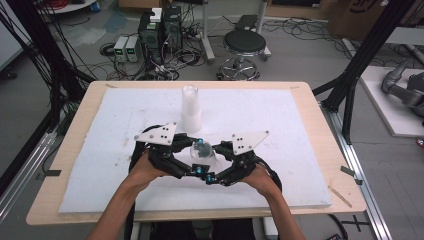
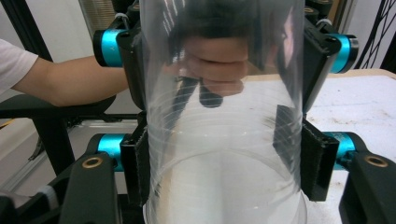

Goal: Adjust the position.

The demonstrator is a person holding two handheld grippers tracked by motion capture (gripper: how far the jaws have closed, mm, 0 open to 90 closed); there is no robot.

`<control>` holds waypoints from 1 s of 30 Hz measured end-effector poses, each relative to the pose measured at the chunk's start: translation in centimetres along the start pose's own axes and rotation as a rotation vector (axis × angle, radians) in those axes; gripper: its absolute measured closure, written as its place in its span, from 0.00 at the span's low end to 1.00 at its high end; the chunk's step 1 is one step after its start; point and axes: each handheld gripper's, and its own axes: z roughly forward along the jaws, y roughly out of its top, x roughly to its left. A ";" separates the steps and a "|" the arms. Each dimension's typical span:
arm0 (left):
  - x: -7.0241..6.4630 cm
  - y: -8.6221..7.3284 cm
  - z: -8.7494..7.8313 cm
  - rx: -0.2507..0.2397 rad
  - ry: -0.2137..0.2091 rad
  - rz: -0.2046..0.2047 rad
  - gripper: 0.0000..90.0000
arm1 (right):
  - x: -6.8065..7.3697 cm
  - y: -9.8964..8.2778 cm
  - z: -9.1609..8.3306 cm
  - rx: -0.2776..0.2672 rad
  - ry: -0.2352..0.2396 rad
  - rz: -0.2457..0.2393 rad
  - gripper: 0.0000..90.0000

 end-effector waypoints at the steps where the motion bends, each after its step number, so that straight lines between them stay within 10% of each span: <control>1: 0.0 0.0 0.0 0.000 0.010 -0.003 0.36 | 0.0 0.0 0.0 -0.001 0.000 -0.001 0.38; 6: 0.2 -0.1 -0.1 -0.005 0.041 -0.025 0.15 | 0.0 -0.1 -0.2 -0.003 -0.007 0.003 0.38; 19: -0.5 1.2 -1.6 0.104 0.106 0.033 0.15 | -0.2 0.5 -1.1 0.098 -0.050 0.031 0.38; 30: 0.0 3.0 -2.5 0.571 0.181 -0.001 0.15 | -0.4 3.1 -1.6 0.429 -0.103 0.040 0.38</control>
